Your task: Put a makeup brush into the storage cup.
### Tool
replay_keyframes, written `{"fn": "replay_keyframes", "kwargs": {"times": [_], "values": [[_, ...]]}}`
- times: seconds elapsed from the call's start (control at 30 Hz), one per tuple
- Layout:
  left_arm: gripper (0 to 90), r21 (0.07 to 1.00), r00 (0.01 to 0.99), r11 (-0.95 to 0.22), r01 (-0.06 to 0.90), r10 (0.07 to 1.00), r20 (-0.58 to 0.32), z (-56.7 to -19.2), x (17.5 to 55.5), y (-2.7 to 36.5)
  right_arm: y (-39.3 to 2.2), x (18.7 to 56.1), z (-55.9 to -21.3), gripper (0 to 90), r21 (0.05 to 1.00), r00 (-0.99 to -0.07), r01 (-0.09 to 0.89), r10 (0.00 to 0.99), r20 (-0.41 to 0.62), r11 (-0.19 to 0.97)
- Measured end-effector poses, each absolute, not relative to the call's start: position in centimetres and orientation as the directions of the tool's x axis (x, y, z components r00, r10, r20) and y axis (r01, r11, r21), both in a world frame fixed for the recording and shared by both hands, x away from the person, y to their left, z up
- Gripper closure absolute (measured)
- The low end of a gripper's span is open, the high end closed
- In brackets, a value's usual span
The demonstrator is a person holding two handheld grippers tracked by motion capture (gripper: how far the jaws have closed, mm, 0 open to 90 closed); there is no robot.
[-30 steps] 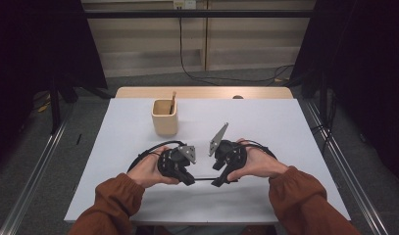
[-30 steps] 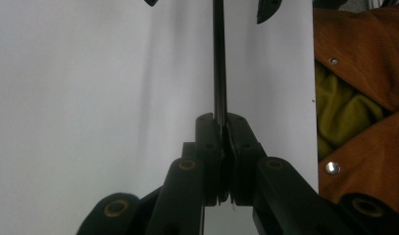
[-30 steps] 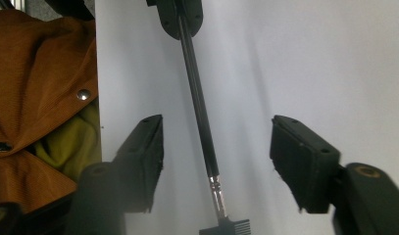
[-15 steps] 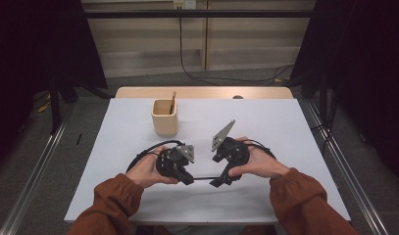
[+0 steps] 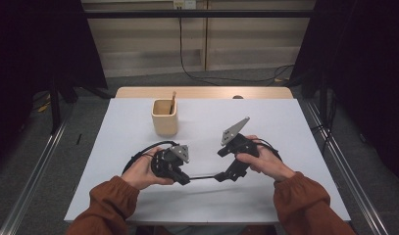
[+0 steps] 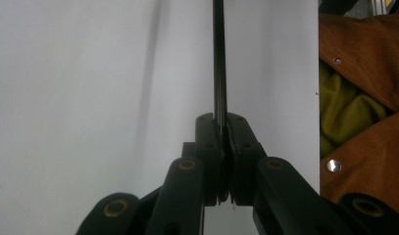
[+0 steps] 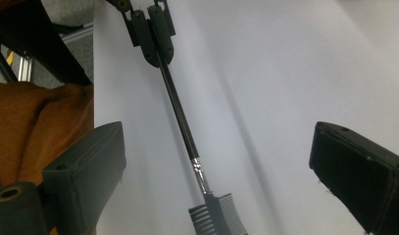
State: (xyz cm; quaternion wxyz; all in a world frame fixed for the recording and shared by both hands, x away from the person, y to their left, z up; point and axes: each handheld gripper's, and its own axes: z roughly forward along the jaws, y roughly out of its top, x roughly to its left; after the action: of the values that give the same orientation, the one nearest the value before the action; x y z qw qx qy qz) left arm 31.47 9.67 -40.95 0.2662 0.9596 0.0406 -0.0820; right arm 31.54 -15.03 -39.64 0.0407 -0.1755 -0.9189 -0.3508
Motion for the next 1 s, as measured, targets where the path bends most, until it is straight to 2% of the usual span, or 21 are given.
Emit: {"fn": "replay_keyframes", "kwargs": {"times": [0.33,1.0], "values": [[85.4,0.523,0.983,-0.841,0.140,0.054,-0.176,-40.8,31.4,10.5,-16.7,31.3,-39.5,7.8,0.703,-0.923,0.364,0.335,0.188,0.610],[85.3,0.580,0.978,-0.791,0.195,0.111,-0.177,-40.4,30.9,13.0,-19.3,29.7,-39.4,8.8,0.783,-0.900,0.370,0.401,0.169,0.501]]}}
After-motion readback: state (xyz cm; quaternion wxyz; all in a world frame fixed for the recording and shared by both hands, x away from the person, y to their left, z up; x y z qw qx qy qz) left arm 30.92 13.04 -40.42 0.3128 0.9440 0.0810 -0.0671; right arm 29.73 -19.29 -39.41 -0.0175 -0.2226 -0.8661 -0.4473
